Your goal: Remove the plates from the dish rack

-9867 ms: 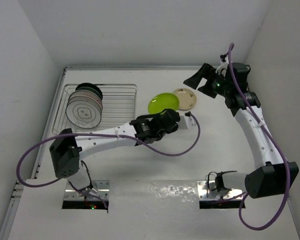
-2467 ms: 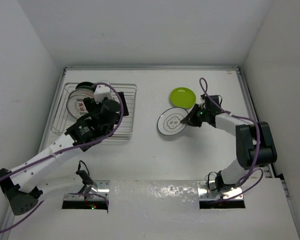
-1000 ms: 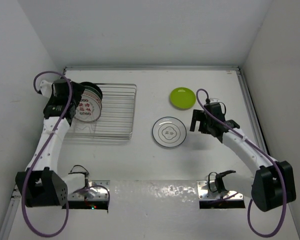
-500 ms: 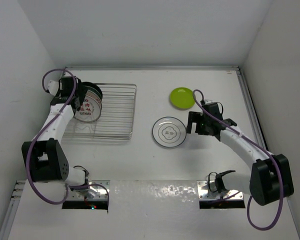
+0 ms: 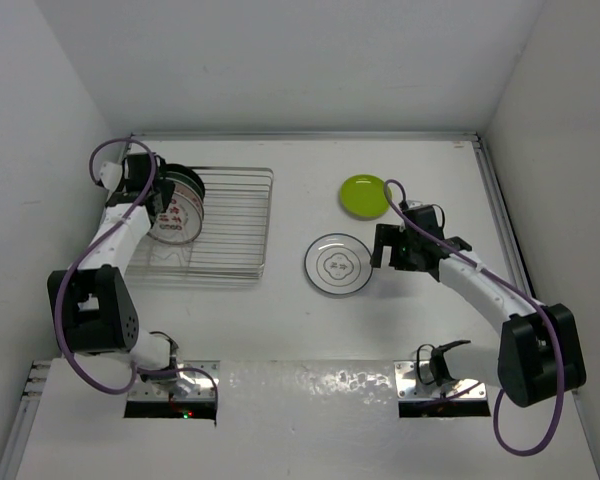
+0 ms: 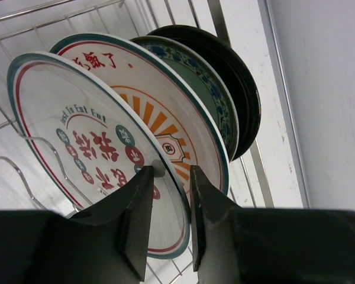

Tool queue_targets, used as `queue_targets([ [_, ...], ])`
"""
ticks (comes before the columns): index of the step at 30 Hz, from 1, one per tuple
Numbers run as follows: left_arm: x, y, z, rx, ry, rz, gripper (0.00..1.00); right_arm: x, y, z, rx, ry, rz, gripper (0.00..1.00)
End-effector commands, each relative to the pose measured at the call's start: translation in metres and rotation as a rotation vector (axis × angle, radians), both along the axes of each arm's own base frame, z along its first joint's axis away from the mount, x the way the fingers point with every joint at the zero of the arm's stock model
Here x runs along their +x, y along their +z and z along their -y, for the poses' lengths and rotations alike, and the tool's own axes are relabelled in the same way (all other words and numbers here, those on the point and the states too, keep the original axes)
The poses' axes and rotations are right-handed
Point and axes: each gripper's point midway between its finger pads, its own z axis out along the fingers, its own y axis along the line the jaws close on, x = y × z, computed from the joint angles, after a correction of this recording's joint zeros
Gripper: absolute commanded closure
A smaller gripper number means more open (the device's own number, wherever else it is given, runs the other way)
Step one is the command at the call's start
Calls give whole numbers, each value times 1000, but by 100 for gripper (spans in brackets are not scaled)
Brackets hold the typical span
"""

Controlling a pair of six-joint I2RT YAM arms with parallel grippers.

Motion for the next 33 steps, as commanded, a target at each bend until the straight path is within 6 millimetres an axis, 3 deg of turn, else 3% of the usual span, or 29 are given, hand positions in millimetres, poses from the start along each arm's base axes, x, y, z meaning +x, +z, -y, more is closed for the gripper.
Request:
queue_targets([
  [1,0,19,-7,10,25,43,79,8,10,-3,15,5,54,1],
  [3,-1,21,-7,8,25,47,85,8,11,-3,17,4,56,1],
  [5,-3,26,-6,0,25,58,100,8,12,-3,18,4,59,1],
  [7,-5,30,-4,-10,24,66,100,8,13,-2,17,2,61,1],
  [12,-14,67,0,-29,28,162,100,8,17,-2,14,4,67,1],
  [20,-34,164,16,37,-106,363,100,18,40,-8,26,40,97,1],
  [23,-50,204,26,91,-187,472,100,25,62,-21,85,72,121,1],
  [24,-56,229,36,105,-239,569,100,31,75,-27,116,84,142,1],
  [26,-63,257,47,175,-322,670,100,33,95,-46,227,123,154,1],
  [27,-66,279,58,197,-377,745,100,41,115,-54,277,134,196,1],
  [29,-61,296,81,274,-518,777,100,45,139,-67,371,132,222,1],
  [31,-44,302,127,382,-716,723,100,52,174,-76,459,122,279,1],
  [32,-43,315,139,460,-742,695,100,57,192,-77,482,118,317,1],
  [33,-35,296,188,487,-855,639,100,61,201,-74,492,90,336,1],
])
